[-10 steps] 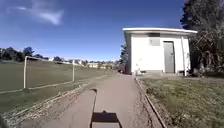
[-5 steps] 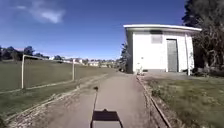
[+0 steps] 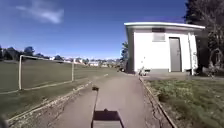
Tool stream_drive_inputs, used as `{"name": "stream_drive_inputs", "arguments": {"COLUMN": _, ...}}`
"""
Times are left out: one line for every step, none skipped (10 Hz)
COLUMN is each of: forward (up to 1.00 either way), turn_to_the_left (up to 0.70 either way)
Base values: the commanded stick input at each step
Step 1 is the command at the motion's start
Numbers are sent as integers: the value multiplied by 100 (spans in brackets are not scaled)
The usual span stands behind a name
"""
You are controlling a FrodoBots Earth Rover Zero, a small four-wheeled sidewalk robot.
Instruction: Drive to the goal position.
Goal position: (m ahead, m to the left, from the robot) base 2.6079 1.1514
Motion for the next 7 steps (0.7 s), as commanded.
{"name": "stream_drive_inputs", "arguments": {"forward": 50, "turn_to_the_left": 0}}
{"name": "stream_drive_inputs", "arguments": {"forward": 50, "turn_to_the_left": 0}}
{"name": "stream_drive_inputs", "arguments": {"forward": 50, "turn_to_the_left": 0}}
{"name": "stream_drive_inputs", "arguments": {"forward": 50, "turn_to_the_left": 0}}
{"name": "stream_drive_inputs", "arguments": {"forward": 50, "turn_to_the_left": 0}}
{"name": "stream_drive_inputs", "arguments": {"forward": 50, "turn_to_the_left": 0}}
{"name": "stream_drive_inputs", "arguments": {"forward": 50, "turn_to_the_left": 0}}
